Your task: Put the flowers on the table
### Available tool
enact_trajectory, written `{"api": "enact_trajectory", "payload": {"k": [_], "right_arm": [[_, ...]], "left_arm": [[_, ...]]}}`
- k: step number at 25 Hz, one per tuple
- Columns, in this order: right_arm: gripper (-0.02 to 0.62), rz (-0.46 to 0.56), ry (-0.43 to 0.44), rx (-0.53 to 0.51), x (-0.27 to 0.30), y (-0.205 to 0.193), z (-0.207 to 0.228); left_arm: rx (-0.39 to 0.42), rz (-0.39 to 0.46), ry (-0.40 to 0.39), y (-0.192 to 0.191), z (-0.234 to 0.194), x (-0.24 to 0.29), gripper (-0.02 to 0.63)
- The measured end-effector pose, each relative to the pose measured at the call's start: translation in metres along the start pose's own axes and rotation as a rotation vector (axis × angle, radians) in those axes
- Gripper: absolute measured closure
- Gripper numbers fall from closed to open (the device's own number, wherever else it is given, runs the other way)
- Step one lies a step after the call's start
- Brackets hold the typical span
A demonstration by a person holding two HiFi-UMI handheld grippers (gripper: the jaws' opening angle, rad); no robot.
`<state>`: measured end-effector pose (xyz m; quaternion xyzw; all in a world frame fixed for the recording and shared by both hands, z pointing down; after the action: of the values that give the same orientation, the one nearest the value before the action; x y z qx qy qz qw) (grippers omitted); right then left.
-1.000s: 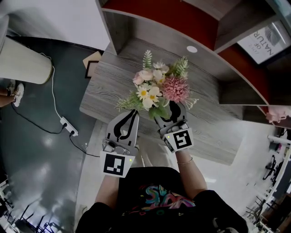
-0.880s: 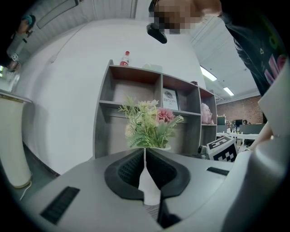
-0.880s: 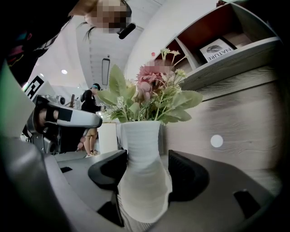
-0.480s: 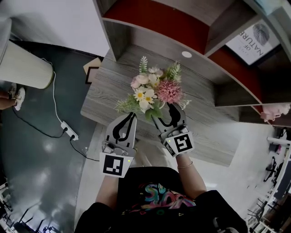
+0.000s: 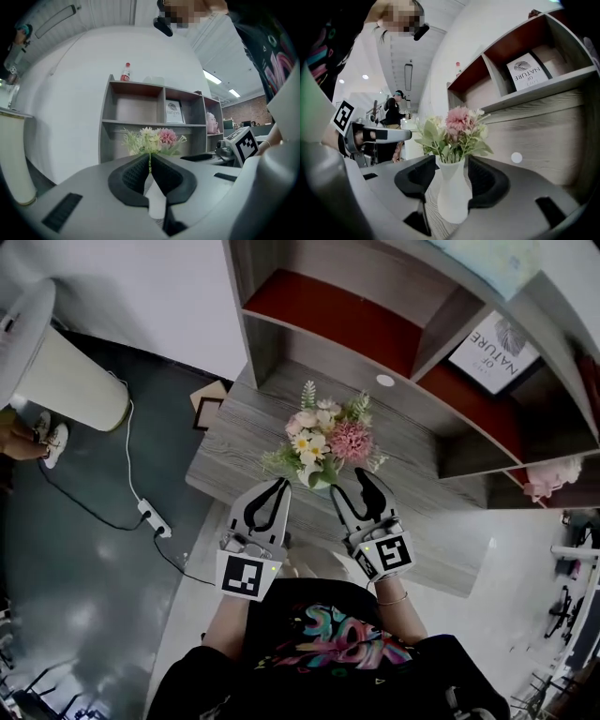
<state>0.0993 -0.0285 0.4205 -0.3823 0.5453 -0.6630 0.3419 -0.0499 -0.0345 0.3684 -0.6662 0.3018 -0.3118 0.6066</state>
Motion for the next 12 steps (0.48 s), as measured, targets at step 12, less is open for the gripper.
{"api": "enact_trajectory", "payload": {"k": [12], "right_arm": [[0.455,0.073,0.104,-0.066,-0.025,0.076,-0.025]], "left_arm": [[0.045,0.071,-0.036,0.058,0.011,-0.016,0.574]]}}
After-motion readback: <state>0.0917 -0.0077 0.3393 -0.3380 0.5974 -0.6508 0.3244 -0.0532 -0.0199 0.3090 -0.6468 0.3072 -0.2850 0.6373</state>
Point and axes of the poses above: the fingertips, and each gripper's own axes: x forward along the fingers, z to its right, y out of its top, the point moved 4 cm from there along -x, backward along the fingers, and after that the axes turned 1 degree about -z, right-handed, at the moved point
